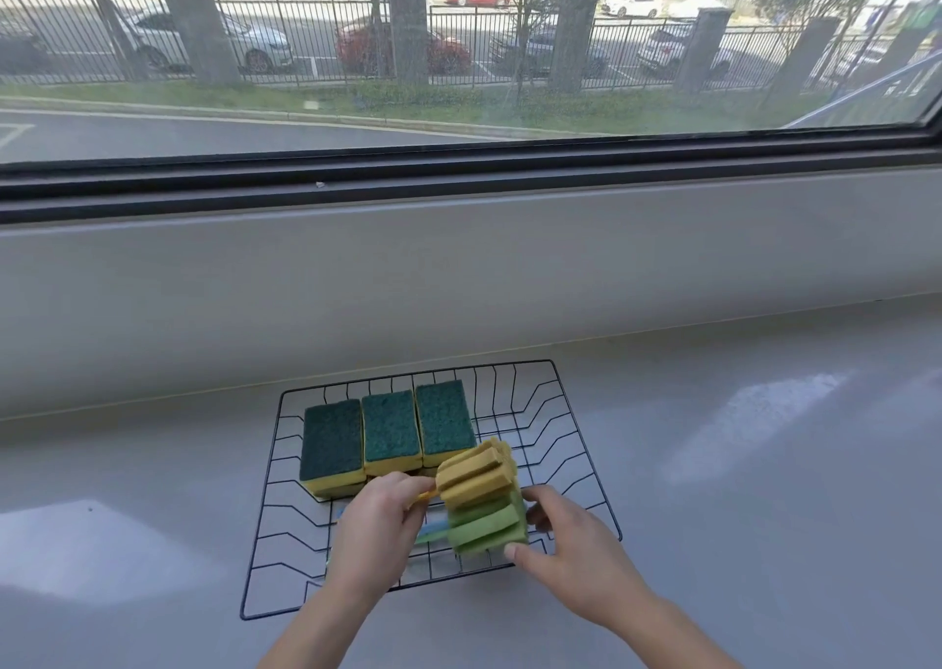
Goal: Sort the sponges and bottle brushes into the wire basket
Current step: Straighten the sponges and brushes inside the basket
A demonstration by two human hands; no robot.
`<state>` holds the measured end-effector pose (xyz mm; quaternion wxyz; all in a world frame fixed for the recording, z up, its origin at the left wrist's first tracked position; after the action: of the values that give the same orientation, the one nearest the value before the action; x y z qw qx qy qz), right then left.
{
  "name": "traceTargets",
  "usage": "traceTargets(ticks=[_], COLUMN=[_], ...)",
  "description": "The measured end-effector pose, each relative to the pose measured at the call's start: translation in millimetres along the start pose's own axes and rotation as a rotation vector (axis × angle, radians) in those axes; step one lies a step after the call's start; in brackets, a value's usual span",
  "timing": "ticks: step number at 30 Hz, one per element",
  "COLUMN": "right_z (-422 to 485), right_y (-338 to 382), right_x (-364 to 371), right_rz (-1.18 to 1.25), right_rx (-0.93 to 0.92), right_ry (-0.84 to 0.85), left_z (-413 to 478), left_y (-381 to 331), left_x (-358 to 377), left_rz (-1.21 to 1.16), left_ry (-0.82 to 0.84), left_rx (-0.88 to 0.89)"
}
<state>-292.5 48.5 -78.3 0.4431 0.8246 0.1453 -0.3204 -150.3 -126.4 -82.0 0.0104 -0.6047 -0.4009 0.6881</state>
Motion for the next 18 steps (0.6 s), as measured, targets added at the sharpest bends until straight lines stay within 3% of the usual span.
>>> traceTargets(ticks=[8, 14, 18], right_z=[2, 16, 34], right_y=[-9, 8, 25], right_x=[-1, -4, -4], right_rz=[0.132, 0.648, 0.694], right_rx=[0.037, 0.080, 0.125], right_ry=[0.040, 0.113, 0.036], left_z=[-3, -1, -11], left_y=[10, 12, 10], left_x=[-3, -4, -11], left_rz=[0.068, 0.139, 0.124], left_ry=[0.001, 0.034, -0.039], left_rx=[-0.057, -0.078, -0.103])
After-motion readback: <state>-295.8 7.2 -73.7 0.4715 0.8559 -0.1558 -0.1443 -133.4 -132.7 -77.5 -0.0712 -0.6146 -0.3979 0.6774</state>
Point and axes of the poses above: each hand's wrist, its own z-axis towards the middle knuckle, its own x-axis out of the palm, y = z × x, the point moved 7 cm from there along z, towards the middle knuckle, and after that the axes turned 12 degrees about y, right-handed, at the moved point
